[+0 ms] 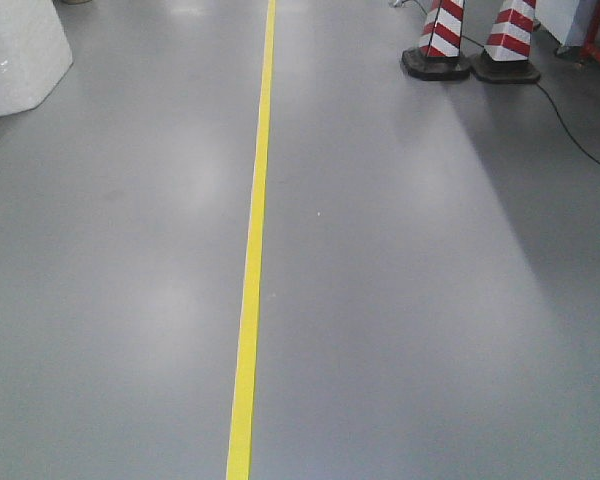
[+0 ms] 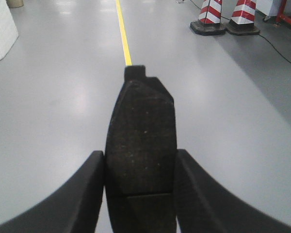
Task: Move and align brake pads A on conveyor
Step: 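Turn the base away from the table holding both pads, then drive the base past the cones toward the dark conveyor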
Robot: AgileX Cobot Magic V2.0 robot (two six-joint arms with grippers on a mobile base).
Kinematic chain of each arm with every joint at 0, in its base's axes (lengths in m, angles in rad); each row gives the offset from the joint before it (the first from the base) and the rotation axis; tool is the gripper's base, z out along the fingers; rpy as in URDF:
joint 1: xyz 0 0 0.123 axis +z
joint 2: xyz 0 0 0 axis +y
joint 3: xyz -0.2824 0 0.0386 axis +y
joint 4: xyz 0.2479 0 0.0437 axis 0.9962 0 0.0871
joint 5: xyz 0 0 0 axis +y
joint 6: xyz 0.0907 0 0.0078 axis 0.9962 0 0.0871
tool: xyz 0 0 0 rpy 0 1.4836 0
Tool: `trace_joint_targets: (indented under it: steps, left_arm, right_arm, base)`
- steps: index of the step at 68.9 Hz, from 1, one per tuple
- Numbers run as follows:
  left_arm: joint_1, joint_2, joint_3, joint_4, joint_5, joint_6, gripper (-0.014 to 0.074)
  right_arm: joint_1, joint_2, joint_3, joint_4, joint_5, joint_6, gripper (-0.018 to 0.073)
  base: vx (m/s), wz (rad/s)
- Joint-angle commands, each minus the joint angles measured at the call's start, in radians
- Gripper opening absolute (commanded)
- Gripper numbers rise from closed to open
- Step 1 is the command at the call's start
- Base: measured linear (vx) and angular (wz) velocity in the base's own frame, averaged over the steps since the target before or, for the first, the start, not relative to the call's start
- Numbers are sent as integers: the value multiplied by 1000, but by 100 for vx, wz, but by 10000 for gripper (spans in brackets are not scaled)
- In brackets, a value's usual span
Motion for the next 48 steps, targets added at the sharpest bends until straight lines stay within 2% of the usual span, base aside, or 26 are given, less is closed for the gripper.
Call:
trace_joint_targets:
  steps: [1,48]
  left_arm:
    - [-3,6,-29,-10,-90,-1,-6]
    - [-3,6,-29,-10,-89,-1,-6]
  right_arm:
    - [-2,8,-29,-2,-99,-13,-2]
    - [-2,8,-29,-2,-99,-12,-2]
  base:
    - [75,-3]
    - [78,-6]
